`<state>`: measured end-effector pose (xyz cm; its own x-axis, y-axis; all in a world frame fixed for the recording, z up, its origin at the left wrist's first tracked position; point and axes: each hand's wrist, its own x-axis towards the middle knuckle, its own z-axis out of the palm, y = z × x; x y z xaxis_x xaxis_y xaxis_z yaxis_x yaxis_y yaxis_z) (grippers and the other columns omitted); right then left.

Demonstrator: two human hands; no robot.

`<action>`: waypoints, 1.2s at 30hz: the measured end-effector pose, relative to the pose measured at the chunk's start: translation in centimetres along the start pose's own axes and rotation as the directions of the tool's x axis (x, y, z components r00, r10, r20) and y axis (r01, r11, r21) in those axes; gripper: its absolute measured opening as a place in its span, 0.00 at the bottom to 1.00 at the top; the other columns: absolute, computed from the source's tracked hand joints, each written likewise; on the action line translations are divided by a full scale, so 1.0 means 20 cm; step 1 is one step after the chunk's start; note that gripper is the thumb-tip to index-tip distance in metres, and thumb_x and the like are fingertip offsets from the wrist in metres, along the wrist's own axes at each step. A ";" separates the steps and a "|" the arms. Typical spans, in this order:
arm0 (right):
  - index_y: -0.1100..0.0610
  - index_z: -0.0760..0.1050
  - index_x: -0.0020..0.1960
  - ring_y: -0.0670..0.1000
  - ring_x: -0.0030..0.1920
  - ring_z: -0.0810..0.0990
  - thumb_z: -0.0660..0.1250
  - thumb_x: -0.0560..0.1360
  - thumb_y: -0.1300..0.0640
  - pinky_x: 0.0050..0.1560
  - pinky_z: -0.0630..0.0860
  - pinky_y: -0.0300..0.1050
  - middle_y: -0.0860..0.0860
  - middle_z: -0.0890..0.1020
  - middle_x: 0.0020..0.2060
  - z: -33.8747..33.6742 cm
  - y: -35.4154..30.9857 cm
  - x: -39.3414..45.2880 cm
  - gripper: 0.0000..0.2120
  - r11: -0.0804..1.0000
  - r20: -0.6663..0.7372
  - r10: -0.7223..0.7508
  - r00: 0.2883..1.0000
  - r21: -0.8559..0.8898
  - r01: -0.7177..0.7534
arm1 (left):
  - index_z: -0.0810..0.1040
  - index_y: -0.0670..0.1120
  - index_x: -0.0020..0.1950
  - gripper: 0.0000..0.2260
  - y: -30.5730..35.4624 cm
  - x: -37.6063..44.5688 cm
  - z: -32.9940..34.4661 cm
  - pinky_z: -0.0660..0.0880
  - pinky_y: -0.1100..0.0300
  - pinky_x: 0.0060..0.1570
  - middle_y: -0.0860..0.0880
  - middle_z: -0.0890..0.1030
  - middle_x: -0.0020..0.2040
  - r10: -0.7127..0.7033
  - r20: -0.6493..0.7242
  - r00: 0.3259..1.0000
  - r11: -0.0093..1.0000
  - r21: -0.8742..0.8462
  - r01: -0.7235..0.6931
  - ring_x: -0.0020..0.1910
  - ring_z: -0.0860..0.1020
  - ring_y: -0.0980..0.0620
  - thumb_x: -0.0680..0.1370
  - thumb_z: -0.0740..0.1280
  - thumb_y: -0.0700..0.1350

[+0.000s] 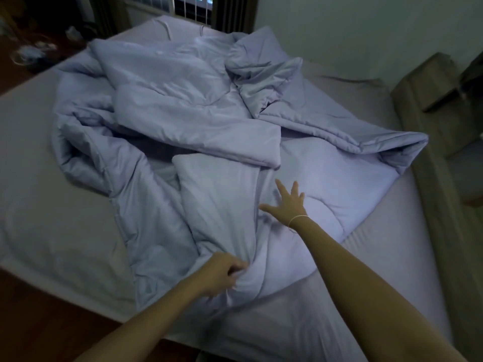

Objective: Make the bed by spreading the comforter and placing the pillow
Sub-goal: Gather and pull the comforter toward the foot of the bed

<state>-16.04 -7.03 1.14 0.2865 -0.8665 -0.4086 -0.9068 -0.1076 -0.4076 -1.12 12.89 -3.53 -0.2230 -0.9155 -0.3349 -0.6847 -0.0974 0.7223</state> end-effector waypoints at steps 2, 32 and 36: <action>0.37 0.40 0.74 0.65 0.75 0.38 0.71 0.67 0.38 0.73 0.52 0.67 0.52 0.32 0.75 0.08 0.06 0.00 0.48 0.997 0.059 0.067 0.996 -0.053 -0.064 | 0.77 0.52 0.51 0.17 0.01 -0.08 0.11 0.77 0.56 0.47 0.52 0.81 0.42 -0.012 0.071 0.997 1.000 -0.001 0.012 0.43 0.80 0.54 0.65 0.61 0.53; 0.49 0.78 0.57 0.60 0.53 0.80 0.72 0.69 0.54 0.53 0.78 0.59 0.58 0.82 0.53 -0.10 1.34 -1.26 0.16 0.262 0.022 0.387 0.922 0.956 -0.133 | 0.67 0.48 0.69 0.27 1.21 0.27 0.82 0.68 0.66 0.65 0.51 0.74 0.66 0.223 0.331 0.917 0.880 -0.474 -0.042 0.64 0.72 0.58 0.73 0.72 0.45; 0.59 0.77 0.54 0.50 0.46 0.80 0.70 0.72 0.63 0.50 0.78 0.45 0.55 0.84 0.45 -0.07 1.73 -1.57 0.10 0.365 -0.097 0.423 0.901 0.928 -0.071 | 0.72 0.46 0.63 0.16 1.38 0.27 1.03 0.74 0.72 0.52 0.53 0.78 0.55 0.199 0.576 0.793 0.908 -0.414 0.073 0.51 0.76 0.66 0.76 0.68 0.42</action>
<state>-56.78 15.78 0.92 -0.1553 -0.8736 -0.4611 -0.0644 0.4747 -0.8778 -35.66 13.32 2.14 -0.7123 -0.5208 -0.4705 -0.3508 -0.3165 0.8814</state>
